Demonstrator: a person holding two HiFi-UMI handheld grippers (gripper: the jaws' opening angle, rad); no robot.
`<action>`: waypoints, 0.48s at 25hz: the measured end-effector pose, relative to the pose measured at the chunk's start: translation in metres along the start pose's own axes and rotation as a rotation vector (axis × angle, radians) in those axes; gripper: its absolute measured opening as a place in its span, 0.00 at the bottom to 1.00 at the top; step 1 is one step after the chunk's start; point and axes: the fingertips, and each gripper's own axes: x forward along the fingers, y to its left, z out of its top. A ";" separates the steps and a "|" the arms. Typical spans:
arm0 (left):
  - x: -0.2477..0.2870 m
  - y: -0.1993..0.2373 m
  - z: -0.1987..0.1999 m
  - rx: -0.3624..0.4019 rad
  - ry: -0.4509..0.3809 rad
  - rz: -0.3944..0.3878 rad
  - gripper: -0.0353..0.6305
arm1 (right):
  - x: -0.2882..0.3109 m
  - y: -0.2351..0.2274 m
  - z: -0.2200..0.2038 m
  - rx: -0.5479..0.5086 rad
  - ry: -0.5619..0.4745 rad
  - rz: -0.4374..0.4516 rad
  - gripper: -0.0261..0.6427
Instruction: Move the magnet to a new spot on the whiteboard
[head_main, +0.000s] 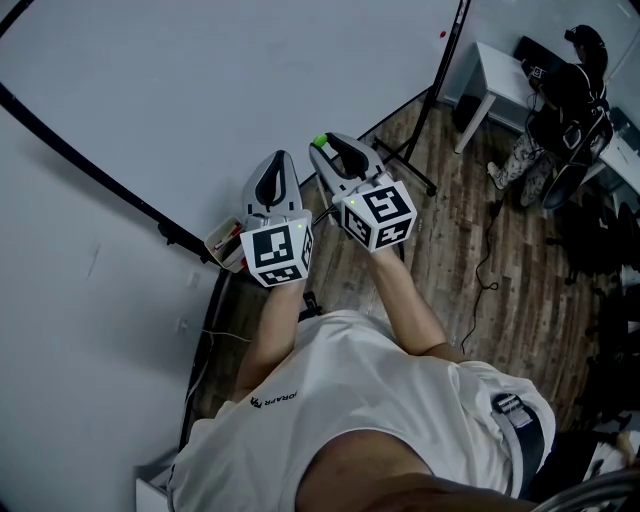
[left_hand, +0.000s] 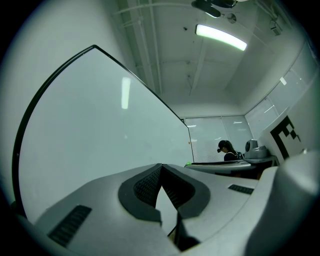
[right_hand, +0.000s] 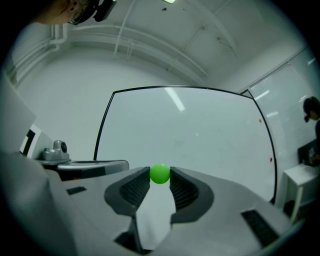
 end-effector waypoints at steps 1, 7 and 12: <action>0.000 0.000 0.000 0.000 0.001 0.000 0.06 | 0.000 0.000 0.000 0.001 0.000 0.001 0.23; -0.004 0.007 -0.003 -0.005 0.001 0.002 0.06 | -0.001 0.008 -0.003 0.003 -0.004 -0.001 0.23; -0.005 0.006 -0.005 -0.011 0.003 -0.006 0.06 | -0.002 0.011 -0.004 -0.004 -0.011 0.000 0.23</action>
